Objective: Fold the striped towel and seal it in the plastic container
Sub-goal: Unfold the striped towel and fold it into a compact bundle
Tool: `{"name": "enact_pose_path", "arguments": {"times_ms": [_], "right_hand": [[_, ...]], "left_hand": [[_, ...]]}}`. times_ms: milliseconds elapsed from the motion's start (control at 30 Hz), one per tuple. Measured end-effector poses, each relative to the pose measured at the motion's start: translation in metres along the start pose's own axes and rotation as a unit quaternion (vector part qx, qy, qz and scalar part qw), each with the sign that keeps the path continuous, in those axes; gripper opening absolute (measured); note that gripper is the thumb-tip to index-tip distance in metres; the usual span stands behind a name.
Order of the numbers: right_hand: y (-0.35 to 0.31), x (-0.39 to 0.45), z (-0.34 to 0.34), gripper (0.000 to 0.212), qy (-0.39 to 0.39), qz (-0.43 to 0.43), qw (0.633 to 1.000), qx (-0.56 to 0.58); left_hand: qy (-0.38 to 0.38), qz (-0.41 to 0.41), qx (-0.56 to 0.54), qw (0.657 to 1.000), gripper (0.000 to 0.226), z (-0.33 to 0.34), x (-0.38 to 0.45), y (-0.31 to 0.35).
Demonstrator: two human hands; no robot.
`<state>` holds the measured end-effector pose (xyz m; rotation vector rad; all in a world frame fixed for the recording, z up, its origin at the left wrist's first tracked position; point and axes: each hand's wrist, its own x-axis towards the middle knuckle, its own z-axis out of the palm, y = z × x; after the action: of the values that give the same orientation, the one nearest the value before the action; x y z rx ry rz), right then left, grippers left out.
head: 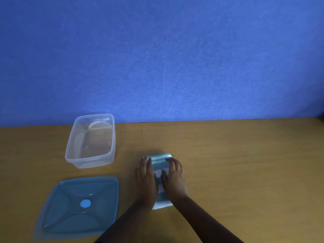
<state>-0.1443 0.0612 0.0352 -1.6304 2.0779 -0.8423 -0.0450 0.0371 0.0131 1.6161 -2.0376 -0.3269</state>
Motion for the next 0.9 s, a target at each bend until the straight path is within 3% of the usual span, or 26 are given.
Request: {"name": "enact_pose_path", "arguments": {"times_ms": [100,167,233,300,467,900], "right_hand": [[0.003,0.012,0.008,0.048,-0.042,-0.013,0.998,-0.041],[0.011,0.015,0.013,0.066,-0.075,-0.024,0.994,-0.071],[0.021,0.014,0.02,0.088,-0.086,-0.048,0.991,-0.094],[0.028,0.013,0.025,0.103,-0.092,-0.054,0.989,-0.107],[0.028,0.013,0.022,0.1,-0.13,-0.029,0.982,-0.137],[0.034,0.013,0.028,0.096,-0.126,-0.027,0.982,-0.137]], "left_hand": [[-0.069,0.04,0.028,0.996,0.042,0.006,0.011,0.007],[-0.138,0.027,0.054,0.989,0.054,0.011,0.01,-0.003],[-0.131,0.036,0.072,0.988,0.068,0.018,0.004,-0.015],[-0.118,0.038,0.077,0.989,0.066,0.021,0.0,-0.02],[-0.14,0.013,0.07,0.988,0.063,0.023,0.0,-0.022],[-0.156,0.026,0.085,0.984,0.061,0.022,0.004,-0.023]]}}
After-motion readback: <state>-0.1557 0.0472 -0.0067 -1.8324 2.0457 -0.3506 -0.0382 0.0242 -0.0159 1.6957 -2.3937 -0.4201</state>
